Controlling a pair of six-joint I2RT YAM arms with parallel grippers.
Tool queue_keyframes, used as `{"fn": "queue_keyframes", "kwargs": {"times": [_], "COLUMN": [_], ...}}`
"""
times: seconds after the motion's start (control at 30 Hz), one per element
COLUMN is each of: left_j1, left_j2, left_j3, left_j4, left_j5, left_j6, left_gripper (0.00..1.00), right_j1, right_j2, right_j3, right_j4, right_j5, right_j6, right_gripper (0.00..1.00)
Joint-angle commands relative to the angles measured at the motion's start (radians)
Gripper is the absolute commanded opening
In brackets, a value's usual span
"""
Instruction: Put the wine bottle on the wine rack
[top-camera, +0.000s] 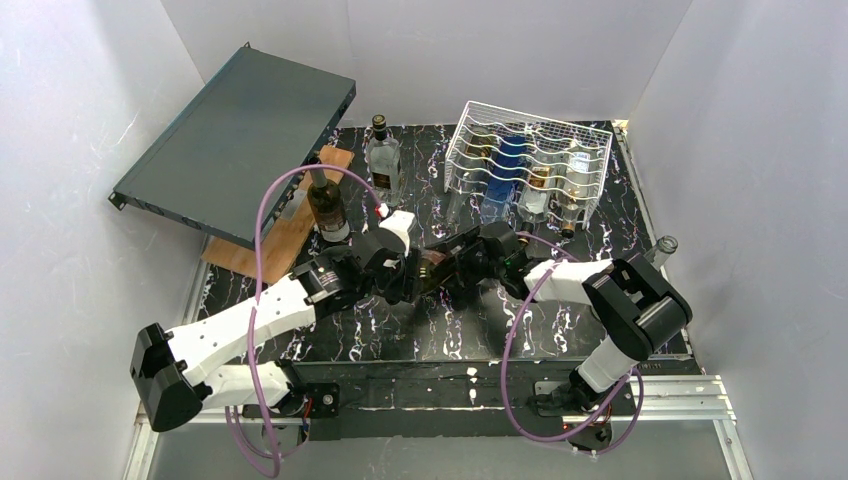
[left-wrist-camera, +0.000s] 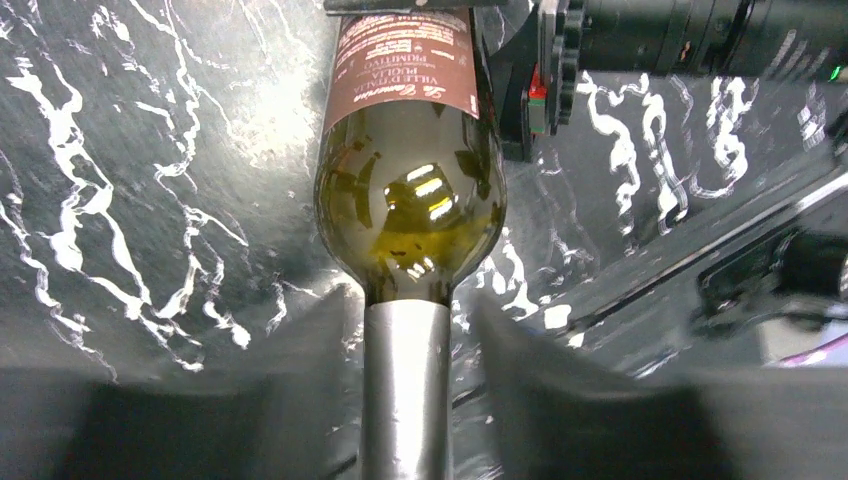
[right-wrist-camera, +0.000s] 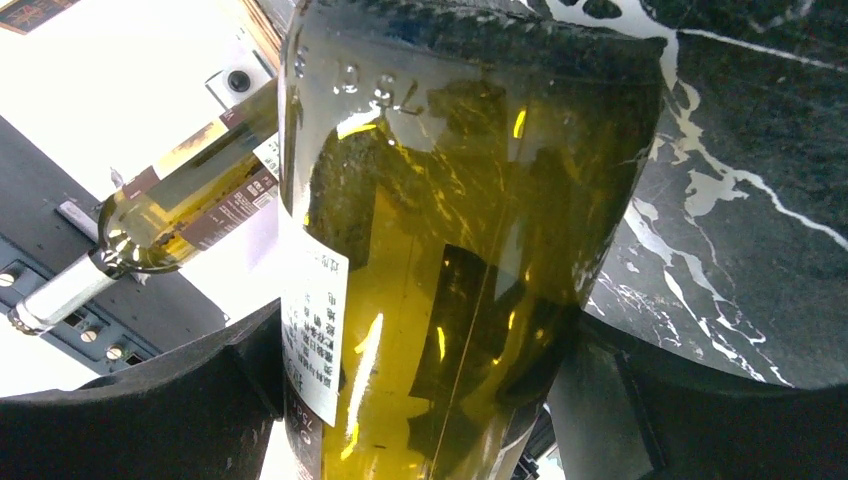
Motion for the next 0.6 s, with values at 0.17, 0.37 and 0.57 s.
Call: {"fn": "queue_keyframes", "kwargs": {"times": [0.17,0.37,0.57], "left_j1": [-0.002,-0.003,-0.002], "left_j2": [-0.062,-0.086,-0.086], "left_j3": [0.048,0.063,0.08], "left_j4": [-0.035,-0.054,-0.066], "left_j5": [0.001,0.003,-0.001], "left_j6": [0.002,-0.001,0.008], "left_gripper": [0.77,0.85,0.86], "right_j1": [0.001,0.001,0.001], "right_j2": [-0.038,-0.019,-0.035], "right_j3": [-0.054,-0.099,-0.097], "right_j4": [0.283,0.435,0.452], "right_j5": [0.016,0.029,0.04], "right_j6": [0.033,0.028,-0.047], "right_gripper": [0.01,0.01,0.01]}}
